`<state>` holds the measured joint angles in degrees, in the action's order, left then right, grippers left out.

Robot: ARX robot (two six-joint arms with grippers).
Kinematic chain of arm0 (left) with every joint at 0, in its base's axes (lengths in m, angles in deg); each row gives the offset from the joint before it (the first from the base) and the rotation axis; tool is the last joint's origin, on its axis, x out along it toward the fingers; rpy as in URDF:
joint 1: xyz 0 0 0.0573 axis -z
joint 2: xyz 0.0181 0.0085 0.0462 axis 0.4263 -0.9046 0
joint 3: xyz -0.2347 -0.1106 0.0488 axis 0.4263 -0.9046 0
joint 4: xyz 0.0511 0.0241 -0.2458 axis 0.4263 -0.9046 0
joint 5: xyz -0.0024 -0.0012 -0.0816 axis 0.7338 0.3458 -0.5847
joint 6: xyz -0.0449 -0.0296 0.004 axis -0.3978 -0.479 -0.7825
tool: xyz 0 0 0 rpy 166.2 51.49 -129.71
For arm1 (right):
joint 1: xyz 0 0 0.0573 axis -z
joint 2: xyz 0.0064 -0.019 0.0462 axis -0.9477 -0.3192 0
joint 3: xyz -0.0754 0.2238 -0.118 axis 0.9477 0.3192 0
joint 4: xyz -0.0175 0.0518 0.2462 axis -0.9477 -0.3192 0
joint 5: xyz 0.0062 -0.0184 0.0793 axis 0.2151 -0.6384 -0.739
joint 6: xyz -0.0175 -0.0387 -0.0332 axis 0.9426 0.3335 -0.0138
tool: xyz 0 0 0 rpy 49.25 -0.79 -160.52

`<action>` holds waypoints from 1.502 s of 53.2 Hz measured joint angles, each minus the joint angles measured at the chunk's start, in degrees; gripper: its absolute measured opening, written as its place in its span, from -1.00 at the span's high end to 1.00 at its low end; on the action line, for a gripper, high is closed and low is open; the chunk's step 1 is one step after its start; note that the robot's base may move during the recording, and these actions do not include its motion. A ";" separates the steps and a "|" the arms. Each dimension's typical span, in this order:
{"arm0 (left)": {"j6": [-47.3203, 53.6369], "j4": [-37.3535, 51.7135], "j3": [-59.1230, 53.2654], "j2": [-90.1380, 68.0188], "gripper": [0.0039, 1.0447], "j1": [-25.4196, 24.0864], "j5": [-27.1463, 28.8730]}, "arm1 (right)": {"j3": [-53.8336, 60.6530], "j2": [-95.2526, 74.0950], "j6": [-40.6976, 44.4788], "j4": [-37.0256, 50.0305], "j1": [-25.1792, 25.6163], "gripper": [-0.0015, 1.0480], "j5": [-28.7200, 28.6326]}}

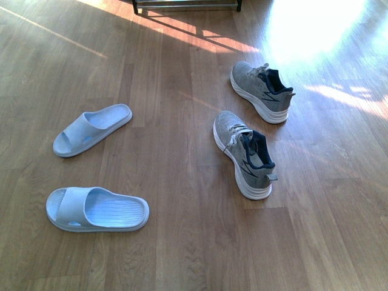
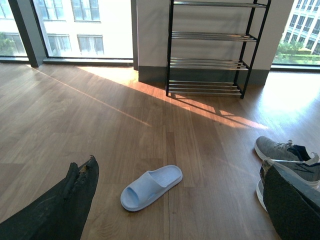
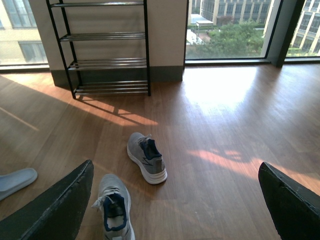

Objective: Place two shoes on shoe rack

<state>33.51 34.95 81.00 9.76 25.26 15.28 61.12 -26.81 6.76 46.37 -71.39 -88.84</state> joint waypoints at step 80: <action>0.00 0.00 0.00 0.00 -0.83 0.00 0.00 | 0.00 0.00 -0.02 0.00 0.00 -0.82 0.00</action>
<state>33.51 34.95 81.00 9.76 25.26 15.28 61.12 -26.81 6.74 46.37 -71.39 -88.84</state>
